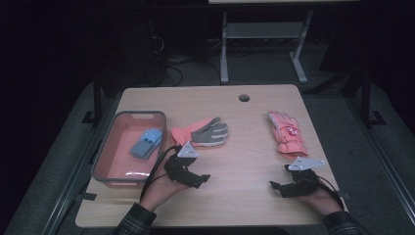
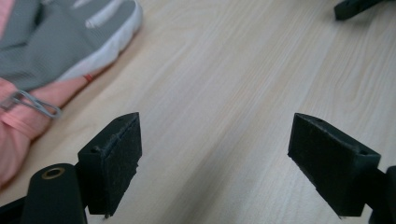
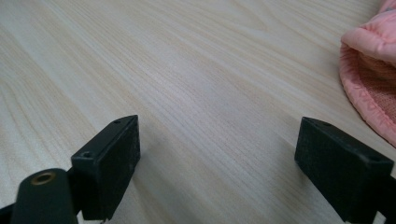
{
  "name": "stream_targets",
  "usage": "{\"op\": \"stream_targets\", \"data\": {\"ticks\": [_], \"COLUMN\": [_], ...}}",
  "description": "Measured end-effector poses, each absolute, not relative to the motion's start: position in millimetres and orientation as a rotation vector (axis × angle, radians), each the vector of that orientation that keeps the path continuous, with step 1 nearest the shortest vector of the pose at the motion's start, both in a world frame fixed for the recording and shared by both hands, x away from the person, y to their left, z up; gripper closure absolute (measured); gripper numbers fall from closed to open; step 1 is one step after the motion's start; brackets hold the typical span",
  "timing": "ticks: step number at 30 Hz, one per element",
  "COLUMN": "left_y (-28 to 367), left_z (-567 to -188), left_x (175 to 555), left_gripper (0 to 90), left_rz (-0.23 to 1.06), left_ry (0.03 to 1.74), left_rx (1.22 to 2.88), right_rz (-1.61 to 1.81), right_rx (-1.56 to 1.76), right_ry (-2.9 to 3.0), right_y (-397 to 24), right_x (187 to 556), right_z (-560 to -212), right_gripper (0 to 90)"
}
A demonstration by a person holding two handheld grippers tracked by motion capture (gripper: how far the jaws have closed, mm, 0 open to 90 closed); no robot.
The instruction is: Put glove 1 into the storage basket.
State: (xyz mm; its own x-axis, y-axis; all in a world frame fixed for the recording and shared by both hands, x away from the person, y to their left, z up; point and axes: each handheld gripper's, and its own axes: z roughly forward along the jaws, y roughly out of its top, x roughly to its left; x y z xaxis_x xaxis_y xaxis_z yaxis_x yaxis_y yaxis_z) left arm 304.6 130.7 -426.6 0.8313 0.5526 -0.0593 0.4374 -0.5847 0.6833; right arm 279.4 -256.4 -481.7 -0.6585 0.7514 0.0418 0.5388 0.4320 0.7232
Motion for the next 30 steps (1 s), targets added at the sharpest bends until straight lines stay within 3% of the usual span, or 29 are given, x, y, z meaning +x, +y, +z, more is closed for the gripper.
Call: {"op": "stream_targets", "data": {"ticks": [4,7,17,30], "left_y": [128.3,125.6,121.6,117.7], "left_z": [-433.7,-431.2,-422.4,-423.4], "left_x": [306.0,312.3,353.7,410.5], "left_gripper": [17.3,27.2,89.6,89.7], "left_rz": [0.228,0.259,0.341,0.426], "left_ry": [0.723,0.739,0.853,0.984], "left_rx": [2.288,2.272,2.229,2.172], "right_rz": [1.056,1.057,1.055,1.057], "right_rx": [1.109,1.105,1.102,1.098], "right_ry": [2.404,2.406,2.409,2.412], "right_y": [-256.9,-257.1,-257.6,-257.9], "right_x": [279.1,278.6,278.0,278.2], "right_z": [-481.7,-481.8,-481.7,-481.7], "right_gripper": [13.8,13.8,13.8,13.7]}}
